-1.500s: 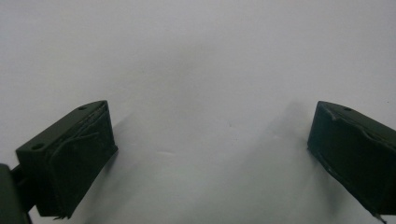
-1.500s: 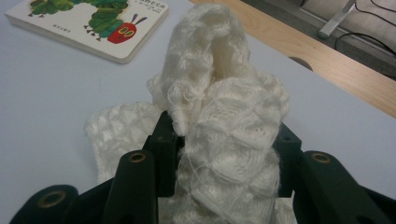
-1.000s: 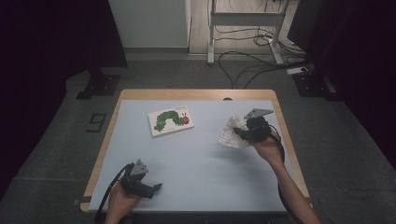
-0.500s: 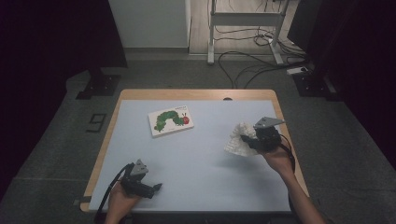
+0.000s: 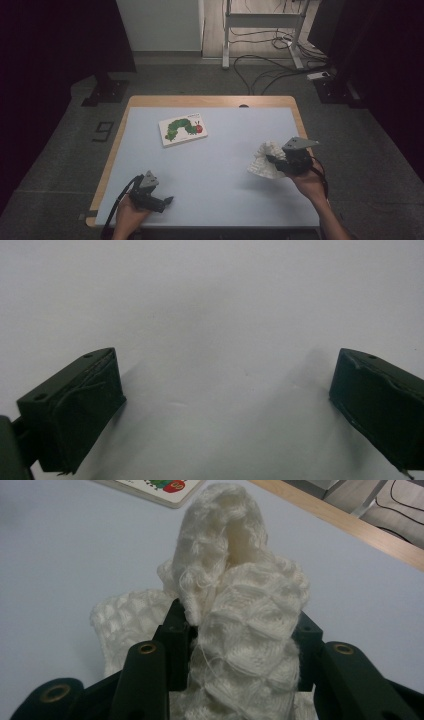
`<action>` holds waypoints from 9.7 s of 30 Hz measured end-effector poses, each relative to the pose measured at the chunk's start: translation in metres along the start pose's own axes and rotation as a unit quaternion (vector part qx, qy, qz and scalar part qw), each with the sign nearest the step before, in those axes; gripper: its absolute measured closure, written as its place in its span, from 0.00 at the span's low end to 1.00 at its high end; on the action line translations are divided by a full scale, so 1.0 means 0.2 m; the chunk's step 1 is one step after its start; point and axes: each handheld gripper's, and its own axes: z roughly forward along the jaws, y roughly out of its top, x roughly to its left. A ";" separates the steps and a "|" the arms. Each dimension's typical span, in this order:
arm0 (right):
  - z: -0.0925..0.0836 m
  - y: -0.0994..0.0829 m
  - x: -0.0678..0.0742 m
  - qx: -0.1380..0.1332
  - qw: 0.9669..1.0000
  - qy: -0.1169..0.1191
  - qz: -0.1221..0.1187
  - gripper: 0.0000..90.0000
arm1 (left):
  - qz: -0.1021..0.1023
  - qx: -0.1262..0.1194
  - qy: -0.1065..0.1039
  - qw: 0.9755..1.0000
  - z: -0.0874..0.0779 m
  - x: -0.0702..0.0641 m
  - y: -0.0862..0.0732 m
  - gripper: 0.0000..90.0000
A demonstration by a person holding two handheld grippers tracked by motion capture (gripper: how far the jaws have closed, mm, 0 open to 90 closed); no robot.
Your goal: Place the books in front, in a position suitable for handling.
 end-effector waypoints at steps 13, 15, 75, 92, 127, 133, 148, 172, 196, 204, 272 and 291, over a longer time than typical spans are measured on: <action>-0.12 -0.09 0.05 -0.001 1.000 -0.005 -0.005 0.62 | 0.000 0.000 0.000 1.000 0.00 0.00 0.00 0.01; -0.13 -0.11 0.06 -0.004 1.000 -0.007 -0.006 0.62 | 0.000 0.000 0.000 1.000 0.00 0.00 0.00 0.01; -0.01 -0.34 0.10 0.045 0.999 -0.008 0.004 0.02 | 0.000 0.000 0.000 1.000 0.00 0.00 0.00 0.00; 0.01 -0.20 0.15 0.017 1.000 0.013 0.000 0.03 | -0.004 0.002 0.003 1.000 0.00 0.00 0.00 0.00; 0.24 0.05 0.29 0.001 0.997 0.073 -0.023 0.03 | -0.013 -0.008 0.028 0.999 -0.06 0.15 0.20 0.00; 0.28 0.08 0.32 0.000 0.996 0.080 -0.026 0.03 | -0.019 -0.011 0.027 0.999 -0.08 0.20 0.26 0.00; 0.45 0.19 0.34 0.004 0.996 0.087 -0.036 0.02 | -0.003 -0.013 0.023 1.000 -0.07 0.29 0.39 0.00; 0.75 0.40 0.41 0.002 0.994 0.104 -0.043 0.02 | 0.007 -0.003 0.014 1.000 -0.02 0.43 0.55 0.00; 1.13 0.47 0.36 0.018 0.993 0.112 -0.042 0.00 | -0.004 0.011 0.024 1.000 0.17 0.54 0.54 0.00; 1.25 0.46 0.35 0.026 0.992 0.119 -0.033 0.00 | -0.010 0.024 0.015 1.000 0.25 0.55 0.51 0.00; 1.22 0.34 0.45 0.057 0.988 0.141 -0.020 0.00 | -0.038 0.020 0.004 0.999 0.29 0.39 0.37 0.00; 1.08 0.24 0.50 0.061 0.987 0.149 -0.028 0.00 | -0.026 0.019 -0.012 0.999 0.23 0.22 0.29 0.00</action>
